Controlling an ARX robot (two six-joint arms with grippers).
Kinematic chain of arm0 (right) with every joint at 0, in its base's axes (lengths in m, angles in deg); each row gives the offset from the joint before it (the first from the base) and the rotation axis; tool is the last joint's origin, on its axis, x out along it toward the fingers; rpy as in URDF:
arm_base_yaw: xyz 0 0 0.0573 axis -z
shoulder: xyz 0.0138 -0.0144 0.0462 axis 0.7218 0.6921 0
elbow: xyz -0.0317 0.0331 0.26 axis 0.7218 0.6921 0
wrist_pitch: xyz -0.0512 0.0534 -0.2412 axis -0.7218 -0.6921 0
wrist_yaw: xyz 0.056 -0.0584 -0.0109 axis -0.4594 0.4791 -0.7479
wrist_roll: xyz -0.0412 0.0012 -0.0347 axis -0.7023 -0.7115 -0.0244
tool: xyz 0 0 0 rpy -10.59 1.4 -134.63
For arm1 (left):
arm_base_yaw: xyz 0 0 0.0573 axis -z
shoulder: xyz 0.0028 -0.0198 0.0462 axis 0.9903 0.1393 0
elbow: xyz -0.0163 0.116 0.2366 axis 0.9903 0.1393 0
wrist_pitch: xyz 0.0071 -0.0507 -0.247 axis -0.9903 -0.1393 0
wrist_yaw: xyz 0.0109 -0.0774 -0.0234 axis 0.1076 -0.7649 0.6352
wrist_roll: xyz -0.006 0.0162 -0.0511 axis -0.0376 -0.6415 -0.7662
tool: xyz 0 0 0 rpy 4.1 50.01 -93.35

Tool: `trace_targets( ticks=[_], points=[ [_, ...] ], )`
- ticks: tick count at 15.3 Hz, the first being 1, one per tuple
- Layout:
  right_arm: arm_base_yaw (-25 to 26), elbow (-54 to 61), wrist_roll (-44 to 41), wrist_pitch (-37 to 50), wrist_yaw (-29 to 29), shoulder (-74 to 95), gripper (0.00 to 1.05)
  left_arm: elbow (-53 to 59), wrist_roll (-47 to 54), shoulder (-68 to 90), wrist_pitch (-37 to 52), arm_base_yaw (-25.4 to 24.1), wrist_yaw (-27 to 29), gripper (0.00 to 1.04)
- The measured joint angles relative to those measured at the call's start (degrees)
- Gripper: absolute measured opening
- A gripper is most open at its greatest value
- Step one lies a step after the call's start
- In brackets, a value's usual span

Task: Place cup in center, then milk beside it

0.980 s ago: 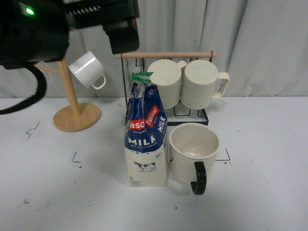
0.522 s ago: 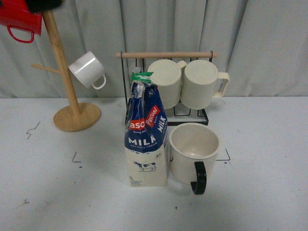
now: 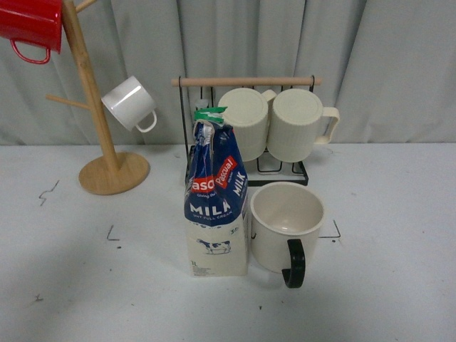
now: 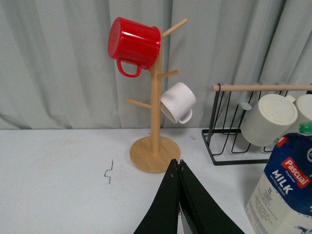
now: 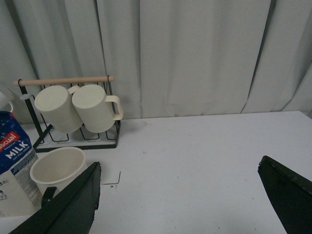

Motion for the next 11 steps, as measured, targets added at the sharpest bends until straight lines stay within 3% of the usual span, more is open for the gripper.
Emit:
trace_targets(
  ticks=[2, 11],
  points=[
    [0.00, 0.00, 0.00, 0.00, 0.00, 0.00, 0.98, 1.16, 0.04, -3.10, -1.44, -4.44, -3.37, 0.02],
    [0.00, -0.02, 0.00, 0.00, -0.02, 0.00, 0.98, 6.47, 0.07, -16.98, -9.90, -4.20, -4.22, 0.02]
  ],
)
